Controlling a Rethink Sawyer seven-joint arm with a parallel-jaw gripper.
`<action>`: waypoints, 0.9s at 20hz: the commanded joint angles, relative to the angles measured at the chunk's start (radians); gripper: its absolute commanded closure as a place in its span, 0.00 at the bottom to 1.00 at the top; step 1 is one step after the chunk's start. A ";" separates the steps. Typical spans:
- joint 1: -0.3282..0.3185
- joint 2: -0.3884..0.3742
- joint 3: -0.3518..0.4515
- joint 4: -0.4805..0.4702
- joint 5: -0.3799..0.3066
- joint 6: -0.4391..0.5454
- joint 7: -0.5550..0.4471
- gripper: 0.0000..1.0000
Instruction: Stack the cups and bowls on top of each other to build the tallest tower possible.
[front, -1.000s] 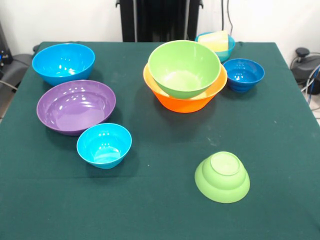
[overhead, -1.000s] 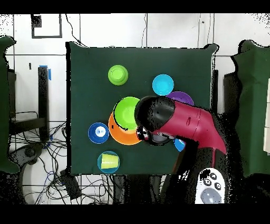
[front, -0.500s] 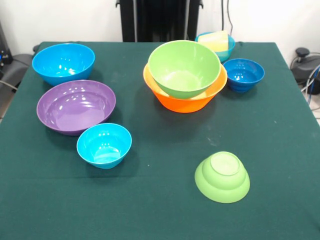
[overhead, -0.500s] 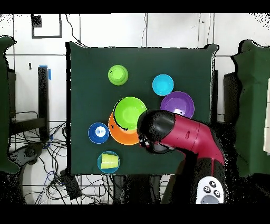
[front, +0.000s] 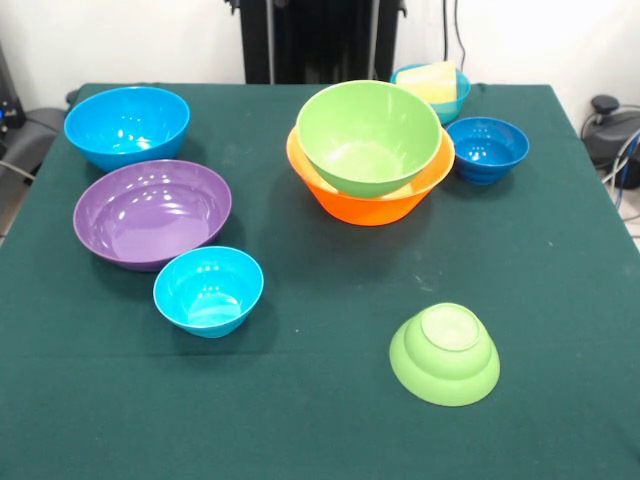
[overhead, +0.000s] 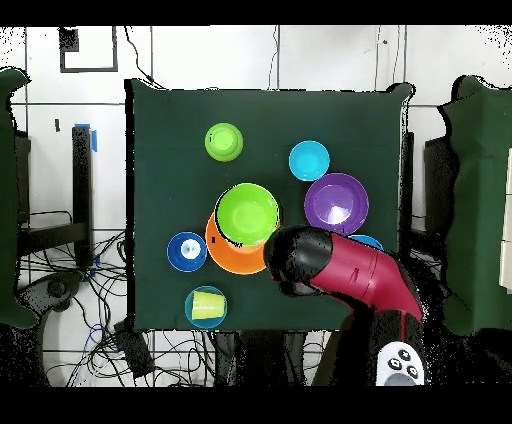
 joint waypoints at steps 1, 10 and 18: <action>-0.020 0.093 0.067 0.083 -0.051 -0.146 0.128 0.00; -0.044 0.162 0.084 0.107 -0.034 -0.260 0.134 0.00; 0.024 0.121 0.011 0.155 -0.012 -0.188 0.216 0.00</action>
